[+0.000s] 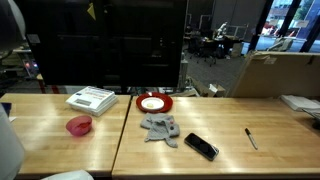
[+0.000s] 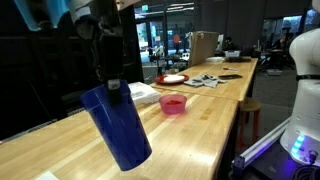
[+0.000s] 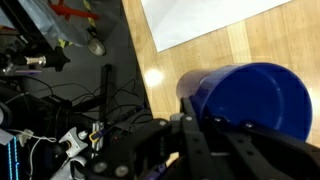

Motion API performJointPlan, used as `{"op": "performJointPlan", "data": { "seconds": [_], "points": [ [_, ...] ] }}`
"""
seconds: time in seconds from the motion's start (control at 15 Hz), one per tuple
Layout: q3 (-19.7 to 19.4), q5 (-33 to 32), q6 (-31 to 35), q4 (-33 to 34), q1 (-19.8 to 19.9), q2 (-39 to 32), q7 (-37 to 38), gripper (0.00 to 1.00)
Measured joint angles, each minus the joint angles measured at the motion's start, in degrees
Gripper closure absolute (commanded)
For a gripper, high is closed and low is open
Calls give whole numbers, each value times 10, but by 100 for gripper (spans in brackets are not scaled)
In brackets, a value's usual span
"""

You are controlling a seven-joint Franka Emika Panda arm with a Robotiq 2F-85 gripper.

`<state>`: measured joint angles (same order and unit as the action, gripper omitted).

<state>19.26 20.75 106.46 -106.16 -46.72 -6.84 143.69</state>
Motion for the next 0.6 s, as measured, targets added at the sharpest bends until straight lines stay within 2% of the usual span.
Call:
{"op": "performJointPlan", "data": {
  "seconds": [0.2, 0.33, 0.53, 0.6],
  "points": [
    [3, 15, 17, -47, 14, 29, 67, 98],
    [-15, 27, 17, -95, 23, 60, 61, 98],
    [-20, 14, 9, -173, 85, 119, 54, 98],
    [-14, -1, 3, -195, 118, 142, 53, 98]
  ]
}}
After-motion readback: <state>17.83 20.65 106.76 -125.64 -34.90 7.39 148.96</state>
